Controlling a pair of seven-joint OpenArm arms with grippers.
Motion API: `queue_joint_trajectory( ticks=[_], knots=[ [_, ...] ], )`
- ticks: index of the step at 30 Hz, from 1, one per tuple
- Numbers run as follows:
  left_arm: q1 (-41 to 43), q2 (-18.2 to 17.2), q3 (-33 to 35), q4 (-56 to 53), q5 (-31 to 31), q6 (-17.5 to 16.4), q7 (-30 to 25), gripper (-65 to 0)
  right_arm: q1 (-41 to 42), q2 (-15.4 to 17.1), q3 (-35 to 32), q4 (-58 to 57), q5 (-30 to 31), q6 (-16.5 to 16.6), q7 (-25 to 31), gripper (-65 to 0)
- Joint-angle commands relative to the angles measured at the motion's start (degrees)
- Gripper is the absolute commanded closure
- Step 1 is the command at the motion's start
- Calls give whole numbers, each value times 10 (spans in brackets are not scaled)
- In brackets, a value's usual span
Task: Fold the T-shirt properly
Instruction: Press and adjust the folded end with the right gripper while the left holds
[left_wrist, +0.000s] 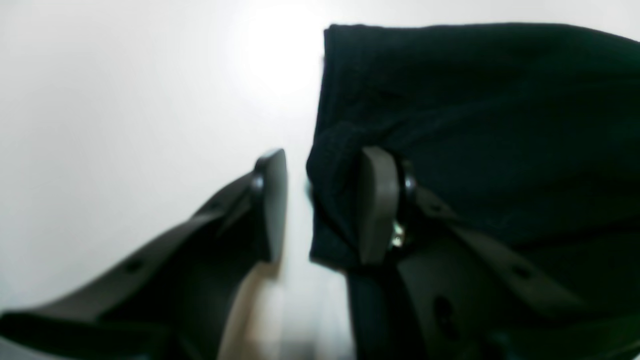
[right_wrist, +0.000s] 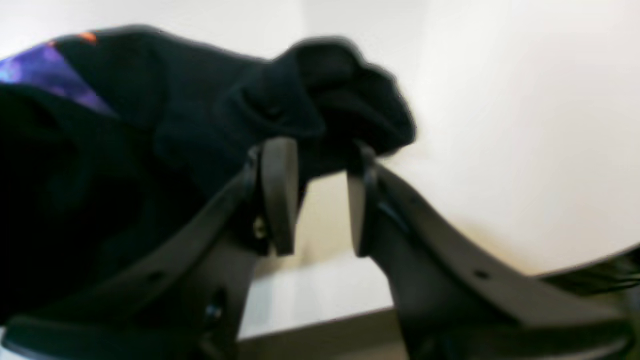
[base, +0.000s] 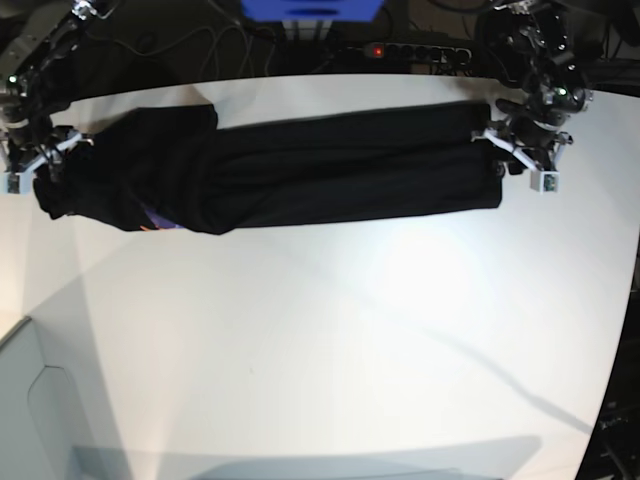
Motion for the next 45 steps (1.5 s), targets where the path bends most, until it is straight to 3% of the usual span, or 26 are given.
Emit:
queue_joint_trajectory(
  ticks=[1, 12, 21, 38, 45],
  knots=[
    [2, -5, -2, 7, -1, -1, -2, -232, -1, 9, 5, -5, -1, 4, 5, -193],
    [2, -5, -5, 6, 1, -1, -3, -232, -2, 12, 8, -31, 2, 4, -17, -190],
    [2, -5, -5, 6, 1, -1, -3, -232, -24, 23, 7, -33, 96, 4, -18, -189],
    [2, -5, -5, 5, 1, -1, -3, -232, -20, 24, -17, -35, 97, 4, -41, -194],
    [3, -5, -5, 5, 1, -1, -3, -232, -20, 24, -19, -35, 98, 4, -53, -243]
  ],
)
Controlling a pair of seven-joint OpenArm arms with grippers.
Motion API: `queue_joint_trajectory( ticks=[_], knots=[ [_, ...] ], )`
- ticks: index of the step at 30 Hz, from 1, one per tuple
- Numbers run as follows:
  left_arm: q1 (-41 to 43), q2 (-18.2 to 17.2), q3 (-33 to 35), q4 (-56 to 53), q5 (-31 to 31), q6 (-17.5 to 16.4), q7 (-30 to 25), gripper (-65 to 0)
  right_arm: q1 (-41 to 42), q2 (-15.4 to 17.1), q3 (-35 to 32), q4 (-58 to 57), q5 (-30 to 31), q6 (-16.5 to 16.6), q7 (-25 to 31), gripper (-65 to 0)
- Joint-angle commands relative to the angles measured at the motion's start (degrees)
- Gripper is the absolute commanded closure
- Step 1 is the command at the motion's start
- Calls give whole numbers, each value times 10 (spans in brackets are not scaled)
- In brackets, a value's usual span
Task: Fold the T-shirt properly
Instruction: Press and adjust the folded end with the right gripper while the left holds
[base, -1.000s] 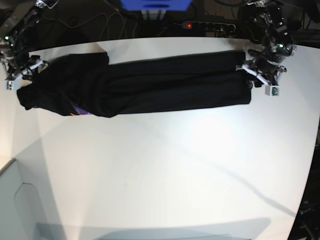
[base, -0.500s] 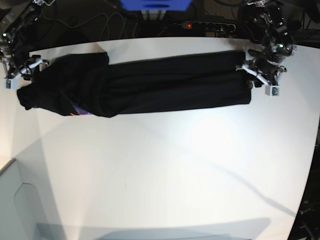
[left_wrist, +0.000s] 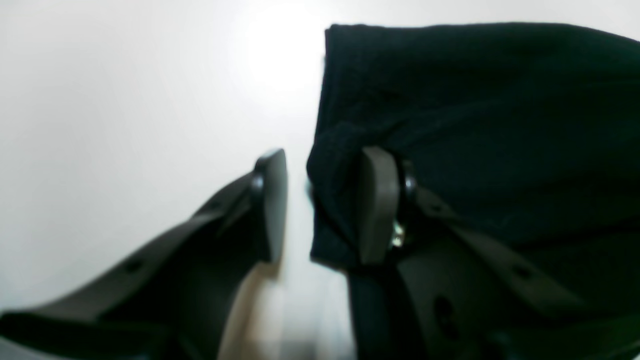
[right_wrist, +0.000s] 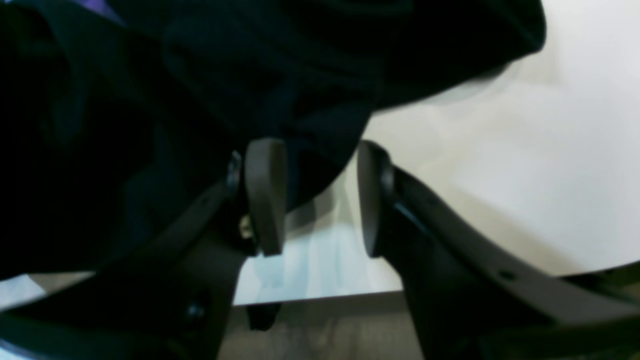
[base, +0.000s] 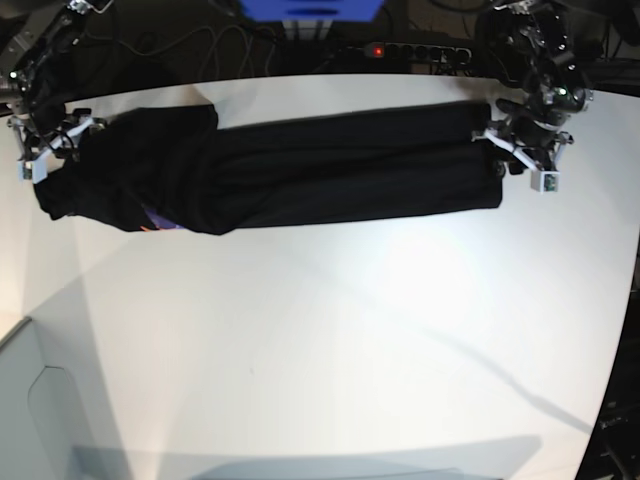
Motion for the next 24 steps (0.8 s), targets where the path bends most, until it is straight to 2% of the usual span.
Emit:
queue_joint_trajectory(
  ticks=[1, 7, 14, 24],
  knots=[
    [3, -6, -4, 5, -1, -1, -3, -232, 1, 9, 3, 8, 9, 4, 11, -243],
    [3, -6, -4, 5, -1, -1, -3, -232, 10, 9, 3, 7, 9, 4, 12, -226],
    [3, -6, -4, 5, -1, -1, -2, -232, 36, 12, 2, -45, 9, 4, 11, -58],
    [0, -8, -4, -31, -1, -1, -4, -232, 81, 37, 3, -61, 9, 4, 11, -51]
  ],
)
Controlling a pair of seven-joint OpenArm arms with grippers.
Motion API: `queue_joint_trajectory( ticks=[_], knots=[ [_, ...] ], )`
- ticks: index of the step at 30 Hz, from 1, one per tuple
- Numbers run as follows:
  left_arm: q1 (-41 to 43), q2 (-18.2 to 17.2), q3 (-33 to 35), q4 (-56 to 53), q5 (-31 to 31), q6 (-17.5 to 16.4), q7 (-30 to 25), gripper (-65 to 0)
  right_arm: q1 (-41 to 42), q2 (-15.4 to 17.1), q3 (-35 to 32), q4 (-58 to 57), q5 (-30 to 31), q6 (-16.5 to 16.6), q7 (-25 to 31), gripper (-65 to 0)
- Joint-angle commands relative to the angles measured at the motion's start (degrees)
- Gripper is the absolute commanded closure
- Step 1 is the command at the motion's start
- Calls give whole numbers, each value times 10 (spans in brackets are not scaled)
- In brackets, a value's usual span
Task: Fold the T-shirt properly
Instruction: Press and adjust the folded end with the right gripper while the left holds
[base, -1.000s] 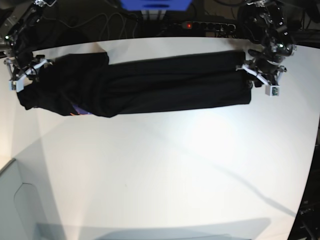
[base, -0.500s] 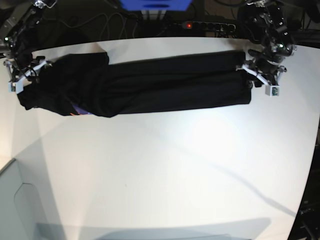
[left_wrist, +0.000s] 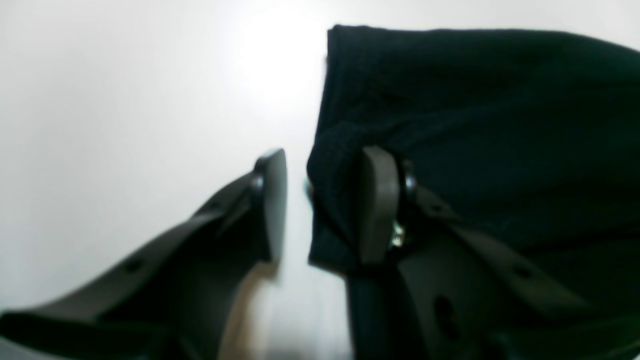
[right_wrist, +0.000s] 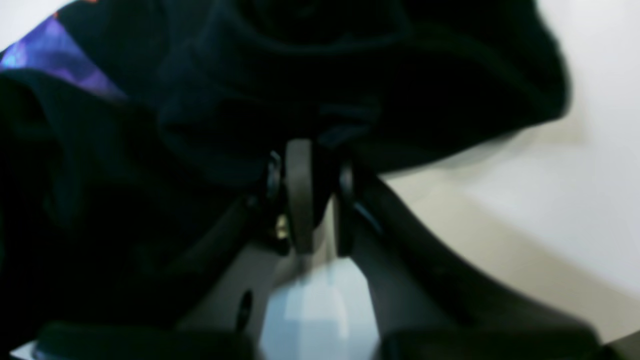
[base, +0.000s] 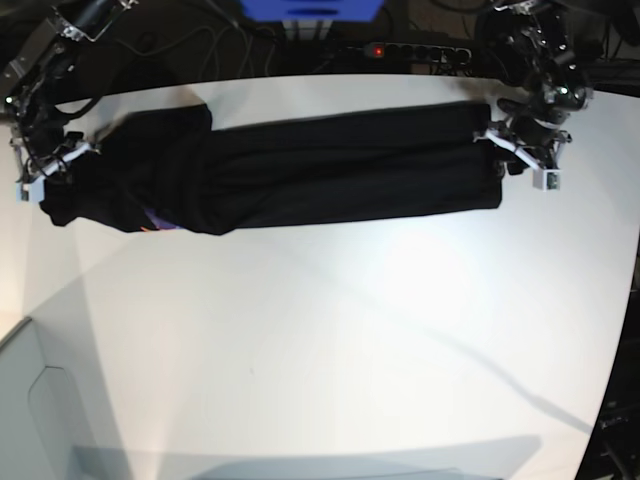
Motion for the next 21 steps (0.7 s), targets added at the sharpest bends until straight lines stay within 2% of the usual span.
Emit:
queue_joint_trajectory(
  ticks=[1, 6, 21],
  knots=[
    [1, -5, -1, -6, 17, 2, 18, -232, 11, 15, 4, 15, 8, 4, 13, -51],
    [1, -8, -1, -15, 17, 2, 18, -232, 39, 35, 5, 10, 8, 4, 13, -51],
    [0, -8, -1, -15, 18, 3, 18, -232, 103, 32, 10, 15, 7, 4, 14, -51]
  ],
)
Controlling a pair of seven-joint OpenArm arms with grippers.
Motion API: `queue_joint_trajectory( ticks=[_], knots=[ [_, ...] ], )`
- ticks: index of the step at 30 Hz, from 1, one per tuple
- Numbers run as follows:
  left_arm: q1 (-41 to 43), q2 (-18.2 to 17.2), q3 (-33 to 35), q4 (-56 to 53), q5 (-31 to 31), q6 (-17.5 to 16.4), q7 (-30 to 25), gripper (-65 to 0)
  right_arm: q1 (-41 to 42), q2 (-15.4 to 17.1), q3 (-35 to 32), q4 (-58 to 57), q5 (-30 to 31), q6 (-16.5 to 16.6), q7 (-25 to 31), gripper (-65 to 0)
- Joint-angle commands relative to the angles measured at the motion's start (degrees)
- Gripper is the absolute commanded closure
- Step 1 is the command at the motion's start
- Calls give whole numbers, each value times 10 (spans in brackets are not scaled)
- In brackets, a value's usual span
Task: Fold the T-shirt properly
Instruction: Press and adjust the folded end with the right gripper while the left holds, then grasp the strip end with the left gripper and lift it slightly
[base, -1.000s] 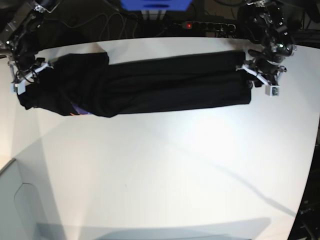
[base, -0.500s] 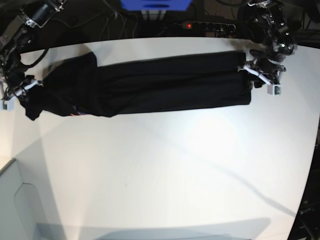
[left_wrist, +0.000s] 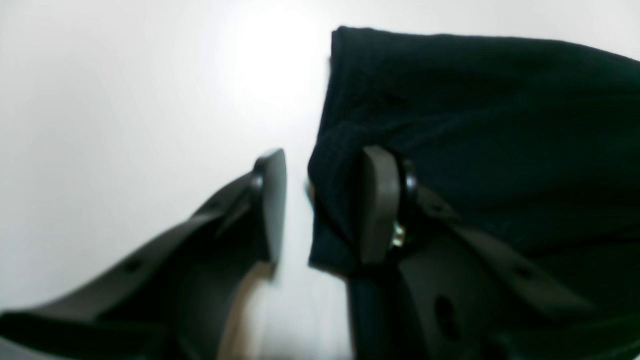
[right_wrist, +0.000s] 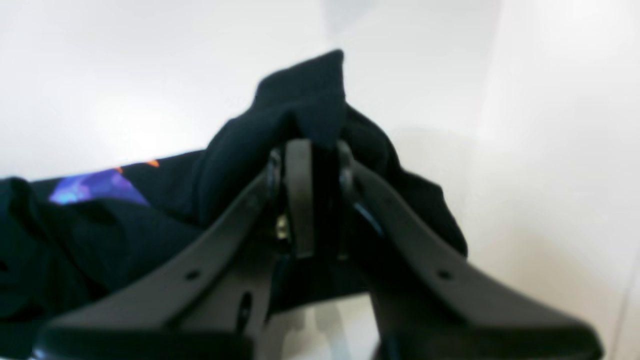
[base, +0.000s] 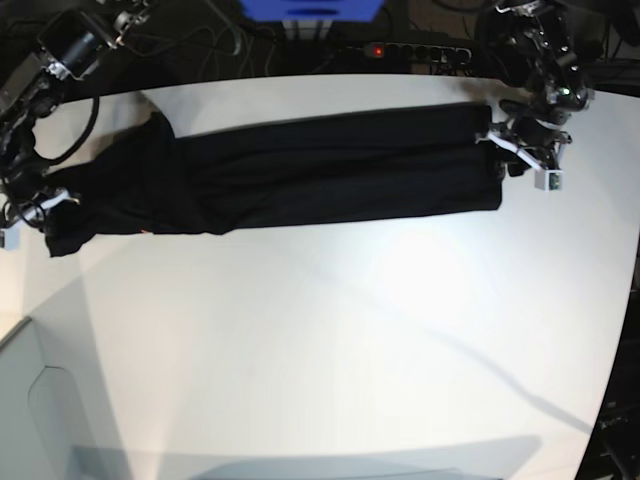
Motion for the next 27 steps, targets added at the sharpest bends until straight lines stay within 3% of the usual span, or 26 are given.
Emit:
queue_joint_trajectory(
  ticks=[1, 9, 21, 27],
  knots=[
    [2, -3, -1, -2, 26, 5, 24, -232, 7, 10, 5, 11, 9, 4, 12, -51],
    [3, -3, -1, -2, 26, 5, 24, -232, 51, -19, 90, 7, 9, 4, 11, -51],
    [6, -3, -1, -2, 26, 5, 24, -232, 72, -30, 94, -41, 9, 4, 20, -51],
    [7, -3, -2, -2, 26, 5, 24, -232, 76, -29, 93, -76, 7, 4, 62, -51]
  ],
)
